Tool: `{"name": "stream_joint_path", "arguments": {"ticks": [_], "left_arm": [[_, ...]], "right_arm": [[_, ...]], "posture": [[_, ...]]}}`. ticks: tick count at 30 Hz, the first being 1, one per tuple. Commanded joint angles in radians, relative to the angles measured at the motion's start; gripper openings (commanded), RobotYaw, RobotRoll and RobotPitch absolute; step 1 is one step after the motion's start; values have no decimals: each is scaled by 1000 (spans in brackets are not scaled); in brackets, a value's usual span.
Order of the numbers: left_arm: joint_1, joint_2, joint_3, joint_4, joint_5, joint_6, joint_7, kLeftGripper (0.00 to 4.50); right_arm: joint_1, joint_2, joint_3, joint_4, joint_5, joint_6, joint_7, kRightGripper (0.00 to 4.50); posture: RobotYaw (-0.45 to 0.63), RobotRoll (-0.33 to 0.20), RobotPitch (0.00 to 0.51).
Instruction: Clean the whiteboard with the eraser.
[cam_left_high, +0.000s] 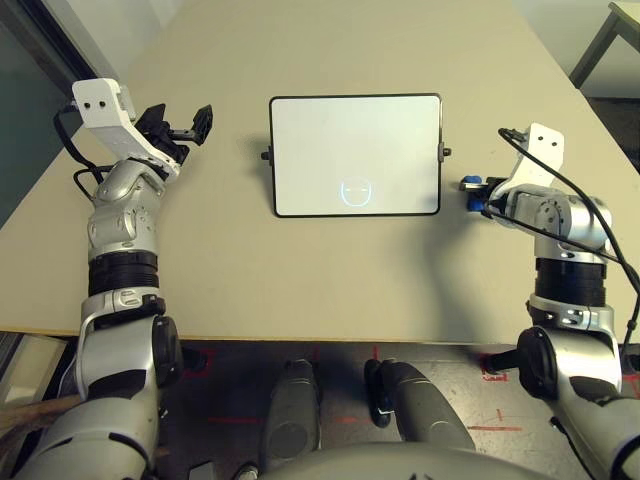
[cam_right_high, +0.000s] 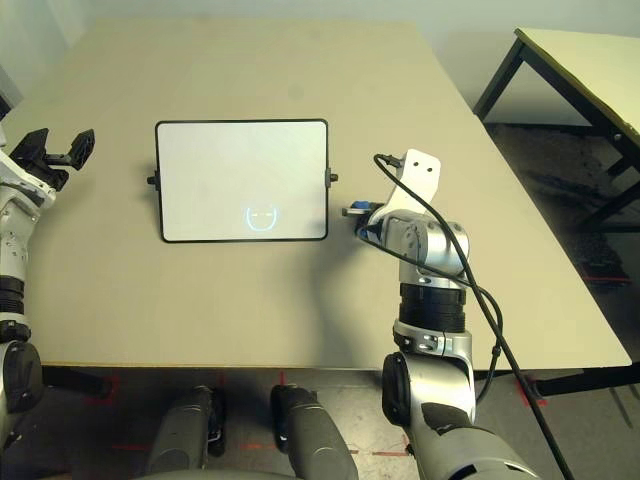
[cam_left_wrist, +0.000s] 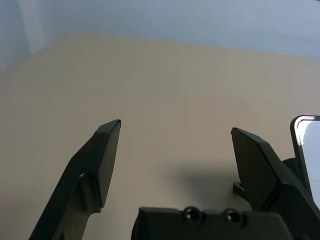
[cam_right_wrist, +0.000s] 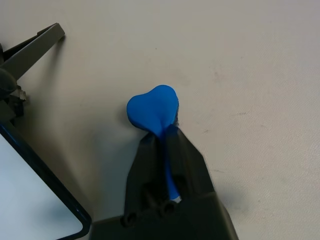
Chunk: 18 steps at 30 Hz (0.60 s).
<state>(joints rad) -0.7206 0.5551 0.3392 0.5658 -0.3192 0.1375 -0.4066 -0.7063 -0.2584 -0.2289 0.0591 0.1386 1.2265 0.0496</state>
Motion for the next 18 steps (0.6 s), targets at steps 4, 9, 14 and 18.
{"name": "stream_joint_path", "arguments": {"ticks": [4,9,14,18], "left_arm": [[-1,-8,-4,-8,-1,18,-1,4500],[-9,-18,-14,-7,3,19,0,4500],[-13,-20,-11,-11,4,16,4,4500],[-4,-17,-6,-2,15,-25,10,4500]], "right_arm": [[5,3,5,-11,2,20,-6,2742],[8,-26,5,-36,15,-2,25,4344],[7,-77,-42,-50,17,-102,41,4459],[9,-115,-87,69,11,-473,78,4459]], "posture": [[19,0,128],[20,0,127],[19,0,128],[14,0,130]]}}
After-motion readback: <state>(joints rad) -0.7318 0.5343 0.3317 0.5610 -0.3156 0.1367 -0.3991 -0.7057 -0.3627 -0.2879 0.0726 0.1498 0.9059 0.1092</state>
